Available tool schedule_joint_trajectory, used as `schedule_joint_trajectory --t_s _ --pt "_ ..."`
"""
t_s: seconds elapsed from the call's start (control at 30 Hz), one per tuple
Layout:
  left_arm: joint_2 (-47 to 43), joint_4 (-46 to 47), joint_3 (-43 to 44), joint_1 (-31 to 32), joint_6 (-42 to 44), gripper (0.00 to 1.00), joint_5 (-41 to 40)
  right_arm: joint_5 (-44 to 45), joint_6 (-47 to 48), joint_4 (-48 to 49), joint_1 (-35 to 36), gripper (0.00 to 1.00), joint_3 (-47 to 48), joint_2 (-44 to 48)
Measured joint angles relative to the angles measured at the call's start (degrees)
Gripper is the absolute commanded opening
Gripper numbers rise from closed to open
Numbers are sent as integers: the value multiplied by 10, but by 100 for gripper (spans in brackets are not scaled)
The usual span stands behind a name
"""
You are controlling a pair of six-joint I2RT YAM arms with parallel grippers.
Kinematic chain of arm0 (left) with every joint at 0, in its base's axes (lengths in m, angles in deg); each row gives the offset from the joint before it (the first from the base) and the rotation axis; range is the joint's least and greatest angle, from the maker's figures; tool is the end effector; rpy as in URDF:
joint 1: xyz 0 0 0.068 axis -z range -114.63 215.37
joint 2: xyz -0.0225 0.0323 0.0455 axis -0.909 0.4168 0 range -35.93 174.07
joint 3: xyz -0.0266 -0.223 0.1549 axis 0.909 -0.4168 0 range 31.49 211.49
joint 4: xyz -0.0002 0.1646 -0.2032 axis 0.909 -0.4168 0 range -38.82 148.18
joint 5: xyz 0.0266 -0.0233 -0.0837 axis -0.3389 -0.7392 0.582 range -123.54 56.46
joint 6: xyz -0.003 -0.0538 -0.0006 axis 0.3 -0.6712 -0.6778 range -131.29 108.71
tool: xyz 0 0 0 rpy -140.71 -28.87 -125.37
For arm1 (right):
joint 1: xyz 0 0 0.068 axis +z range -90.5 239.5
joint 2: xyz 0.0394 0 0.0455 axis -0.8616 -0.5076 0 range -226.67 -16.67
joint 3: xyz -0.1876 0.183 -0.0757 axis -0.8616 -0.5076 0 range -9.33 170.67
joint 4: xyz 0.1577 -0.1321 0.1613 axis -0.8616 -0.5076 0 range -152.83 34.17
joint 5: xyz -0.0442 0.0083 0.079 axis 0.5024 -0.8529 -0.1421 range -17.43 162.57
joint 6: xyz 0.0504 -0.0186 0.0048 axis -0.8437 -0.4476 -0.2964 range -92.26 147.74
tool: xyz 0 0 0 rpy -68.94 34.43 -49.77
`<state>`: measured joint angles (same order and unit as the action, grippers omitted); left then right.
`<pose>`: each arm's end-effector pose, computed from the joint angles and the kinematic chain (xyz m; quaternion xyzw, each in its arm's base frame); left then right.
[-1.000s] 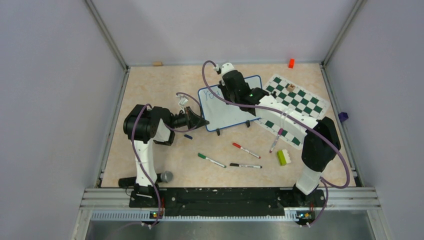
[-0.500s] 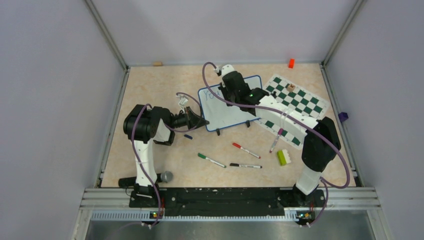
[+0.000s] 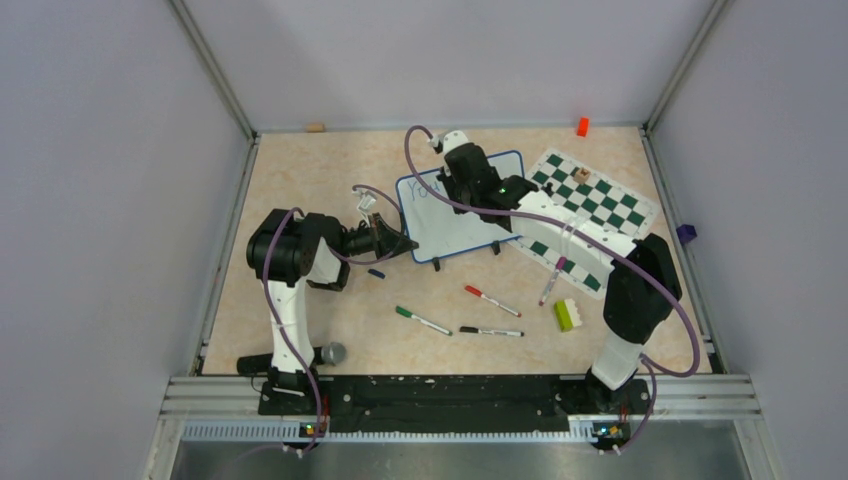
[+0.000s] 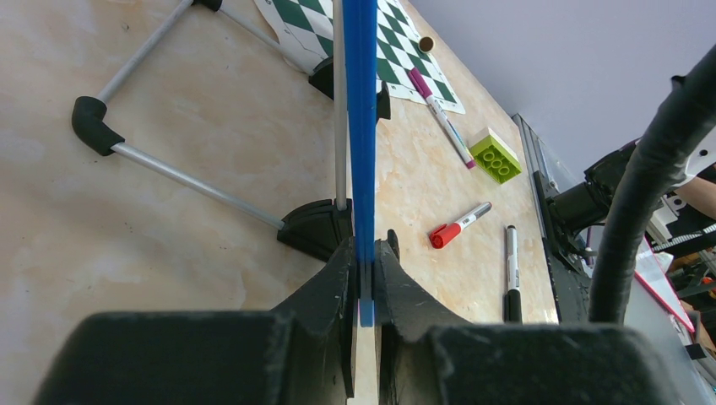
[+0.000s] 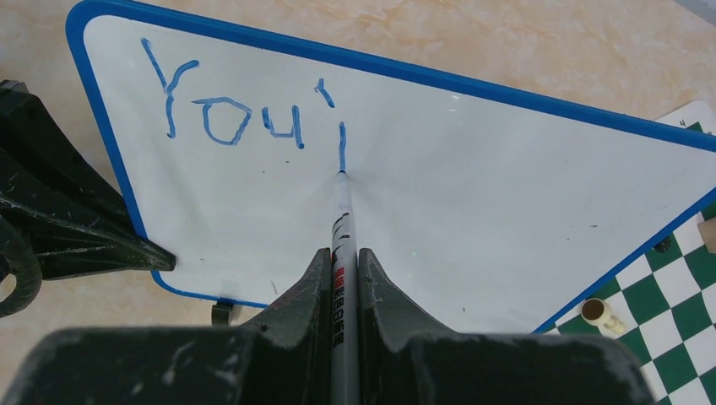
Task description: Write a sentence on the whiteboard
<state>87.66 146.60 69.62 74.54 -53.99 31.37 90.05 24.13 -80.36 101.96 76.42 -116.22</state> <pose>0.3248 -0.0851 0.0986 0.2050 0.6685 -0.6000 0.3887 0.3027 0.2628 0.3067 -0.2335 0.8610 0.0427 0.4499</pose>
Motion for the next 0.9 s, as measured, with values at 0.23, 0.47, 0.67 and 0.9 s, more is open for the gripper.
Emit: schedule_joint_trajectory --t_s 0.23,0.47,0.67,0.9 --pt "-1 0 0 0 0 5 0 0 0 -5 0 0 10 -5" --pt "-1 0 0 0 0 5 0 6 0 -8 0 0 29 -12" --pt "-1 -1 0 0 0 5 0 16 0 -7 0 0 33 -15" --pt "-1 -1 0 0 0 5 0 33 0 -4 0 0 41 -18"
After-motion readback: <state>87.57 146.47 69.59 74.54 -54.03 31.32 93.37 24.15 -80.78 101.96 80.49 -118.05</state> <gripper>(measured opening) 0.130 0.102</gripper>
